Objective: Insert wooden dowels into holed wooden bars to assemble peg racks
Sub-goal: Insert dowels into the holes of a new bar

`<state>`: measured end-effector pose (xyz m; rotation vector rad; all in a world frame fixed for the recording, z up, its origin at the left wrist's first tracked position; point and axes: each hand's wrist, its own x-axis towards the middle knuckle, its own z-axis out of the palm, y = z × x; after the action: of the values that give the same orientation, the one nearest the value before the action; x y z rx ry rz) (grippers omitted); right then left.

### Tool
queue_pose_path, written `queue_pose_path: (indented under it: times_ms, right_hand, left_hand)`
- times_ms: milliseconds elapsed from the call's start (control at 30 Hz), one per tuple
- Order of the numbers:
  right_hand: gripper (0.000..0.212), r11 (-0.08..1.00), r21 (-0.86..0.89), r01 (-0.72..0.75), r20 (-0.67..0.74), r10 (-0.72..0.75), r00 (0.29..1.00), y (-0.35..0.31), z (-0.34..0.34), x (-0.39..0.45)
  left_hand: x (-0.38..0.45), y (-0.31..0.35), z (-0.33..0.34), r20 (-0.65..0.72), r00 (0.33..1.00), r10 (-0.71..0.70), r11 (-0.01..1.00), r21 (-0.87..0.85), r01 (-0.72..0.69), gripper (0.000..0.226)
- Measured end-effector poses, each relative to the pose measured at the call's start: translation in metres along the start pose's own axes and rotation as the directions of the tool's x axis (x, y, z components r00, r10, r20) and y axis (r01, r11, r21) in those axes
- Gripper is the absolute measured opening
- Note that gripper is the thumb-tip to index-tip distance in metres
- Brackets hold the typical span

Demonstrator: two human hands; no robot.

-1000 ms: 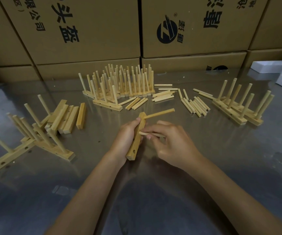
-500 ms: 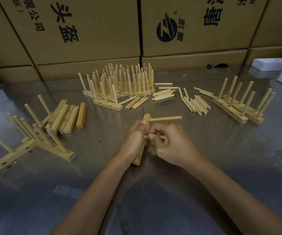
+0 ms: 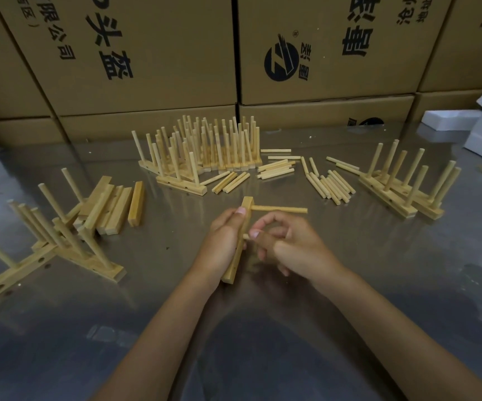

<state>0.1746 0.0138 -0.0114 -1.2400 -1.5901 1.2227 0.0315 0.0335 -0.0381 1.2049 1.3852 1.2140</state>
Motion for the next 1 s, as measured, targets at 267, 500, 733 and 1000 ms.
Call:
queue_pose_path:
  times_ms: [267,500,733,1000]
  right_hand:
    - [0.008,0.974,-0.227,-0.015,-0.192,-0.029,0.981,0.017,-0.034,0.021]
    - [0.061,0.742,-0.657,0.130,0.016,-0.159,0.987,0.007,0.001,0.108]
    - [0.033,0.563,-0.804,0.191,0.013,-0.306,0.952,0.027,0.021,0.158]
    - [0.011,0.513,-0.827,0.229,-0.017,-0.431,0.902,0.034,0.020,0.120]
  left_hand:
    - [0.017,0.007,-0.044,-0.106,0.940,-0.323,0.786,-0.584,0.204,0.040]
    - [0.027,0.003,-0.058,0.020,0.975,-0.219,0.569,-0.810,0.144,0.043]
    - [0.030,0.003,-0.061,0.070,0.983,-0.168,0.526,-0.837,0.150,0.043]
    - [0.030,0.006,-0.057,0.054,0.976,-0.212,0.577,-0.799,0.170,0.041]
